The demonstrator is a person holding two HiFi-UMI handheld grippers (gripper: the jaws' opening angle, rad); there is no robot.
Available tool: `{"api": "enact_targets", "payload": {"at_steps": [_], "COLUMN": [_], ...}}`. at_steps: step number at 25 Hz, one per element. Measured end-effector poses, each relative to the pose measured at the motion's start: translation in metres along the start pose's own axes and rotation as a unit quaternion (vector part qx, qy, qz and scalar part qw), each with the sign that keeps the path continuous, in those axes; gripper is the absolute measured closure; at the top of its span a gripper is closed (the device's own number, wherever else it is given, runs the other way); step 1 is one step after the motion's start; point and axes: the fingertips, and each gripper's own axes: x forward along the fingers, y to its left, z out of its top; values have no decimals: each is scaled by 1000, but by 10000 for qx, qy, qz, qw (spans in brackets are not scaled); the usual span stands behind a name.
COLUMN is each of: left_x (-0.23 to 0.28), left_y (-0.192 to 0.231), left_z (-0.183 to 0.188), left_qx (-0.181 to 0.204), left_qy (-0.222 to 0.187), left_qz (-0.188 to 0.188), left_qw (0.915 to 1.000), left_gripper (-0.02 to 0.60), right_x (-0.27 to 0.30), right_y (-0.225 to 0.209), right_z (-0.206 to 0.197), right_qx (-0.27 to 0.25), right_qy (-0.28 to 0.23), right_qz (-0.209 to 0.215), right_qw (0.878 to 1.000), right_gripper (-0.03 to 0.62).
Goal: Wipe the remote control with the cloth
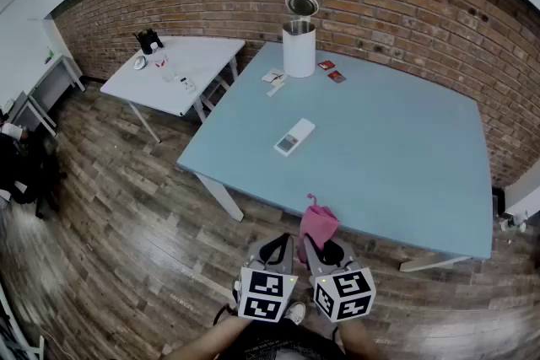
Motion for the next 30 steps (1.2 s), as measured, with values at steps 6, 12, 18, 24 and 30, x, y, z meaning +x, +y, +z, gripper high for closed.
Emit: {"api": "enact_targets", "payload": {"at_steps": [6, 12, 18, 24, 30], "left_x": [4, 16, 39, 76, 112], "left_y": [-6, -3, 12, 38, 67], "left_z": [0, -3, -2, 13, 24], "left_qx": [-62, -118, -186, -211, -162], "left_qy": [36, 82, 117, 94, 250], "left_qz": [6, -29, -82, -177, -319], "left_qw": [10000, 9999, 9997, 9996, 9990], "left_gripper": [583, 583, 583, 581, 581], "right_x": [-4, 4, 25, 61, 103], "right_y": [-8, -16, -28, -46, -62], "right_z": [-3, -6, -6, 9, 25], "right_qx": [45, 101, 92, 60, 116], "right_qy": [39, 81, 191, 235, 336], "right_qz": [25, 21, -32, -111, -214], "right_qw": [10000, 9999, 9998, 9996, 9991], "right_gripper": [528, 528, 528, 528, 528]}}
